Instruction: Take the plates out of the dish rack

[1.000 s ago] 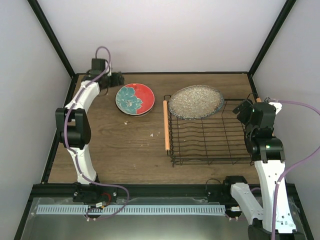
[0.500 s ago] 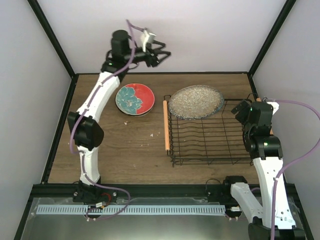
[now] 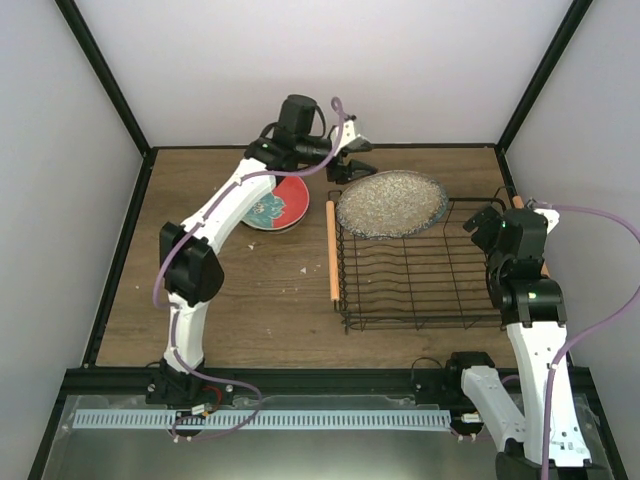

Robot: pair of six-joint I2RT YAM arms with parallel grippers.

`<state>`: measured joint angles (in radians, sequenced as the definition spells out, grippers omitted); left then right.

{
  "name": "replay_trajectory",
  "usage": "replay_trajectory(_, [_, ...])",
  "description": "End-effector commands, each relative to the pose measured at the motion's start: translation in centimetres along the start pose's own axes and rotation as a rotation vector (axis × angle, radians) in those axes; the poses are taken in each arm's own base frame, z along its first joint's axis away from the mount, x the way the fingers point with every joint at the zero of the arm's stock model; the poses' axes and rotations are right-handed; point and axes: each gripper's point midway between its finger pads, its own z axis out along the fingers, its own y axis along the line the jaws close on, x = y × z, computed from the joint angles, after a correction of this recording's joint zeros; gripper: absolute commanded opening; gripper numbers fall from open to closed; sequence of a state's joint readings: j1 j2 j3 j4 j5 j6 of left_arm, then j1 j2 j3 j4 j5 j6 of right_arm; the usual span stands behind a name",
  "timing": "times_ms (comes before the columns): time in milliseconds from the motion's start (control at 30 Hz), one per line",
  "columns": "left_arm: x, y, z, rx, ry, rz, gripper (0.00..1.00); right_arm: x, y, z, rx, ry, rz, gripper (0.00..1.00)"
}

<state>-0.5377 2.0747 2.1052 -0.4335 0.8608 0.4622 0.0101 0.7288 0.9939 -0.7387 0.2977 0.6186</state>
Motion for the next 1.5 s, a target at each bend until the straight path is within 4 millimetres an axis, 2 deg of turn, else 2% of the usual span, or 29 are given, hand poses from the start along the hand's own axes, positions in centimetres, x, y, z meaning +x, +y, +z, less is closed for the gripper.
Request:
replay_trajectory(0, [1.9, -2.0, 1.6, 0.048, 0.059, 0.094, 0.63, 0.3, -0.1, -0.1, -0.002, 0.004, 0.002, 1.00])
replay_trajectory(267, [4.4, -3.1, 4.1, 0.049, 0.130, 0.113, 0.63, 0.2, 0.0, -0.3, -0.007, 0.000, 0.000, 1.00])
replay_trajectory(567, [7.5, -2.4, 6.9, 0.002, 0.198, 0.137, 0.58, 0.0, -0.4, -1.0, -0.002, -0.010, -0.007, 1.00])
replay_trajectory(633, [7.8, -2.2, 7.2, -0.005, 0.205, 0.135, 0.55, 0.0, -0.5, -1.2, 0.001, -0.010, -0.009, 1.00])
replay_trajectory(767, [7.6, -2.2, 7.6, -0.013, 0.194, 0.117, 0.37, 0.0, -0.7, -1.3, 0.008, -0.015, -0.016, 1.00])
replay_trajectory(1000, [5.2, -2.7, 7.3, -0.020, 0.143, 0.110, 0.06, 0.1, -0.8, -1.3, 0.008, -0.015, -0.025, 1.00])
replay_trajectory(1200, [1.7, -2.1, 6.2, -0.077, 0.072, 0.106, 0.04, 0.6, -0.7, -0.9, -0.003, -0.007, -0.030, 1.00])
replay_trajectory(1467, [-6.7, -0.7, 3.3, -0.213, -0.126, 0.154, 0.04, 0.6, -0.9, -1.4, -0.006, -0.014, -0.034, 1.00])
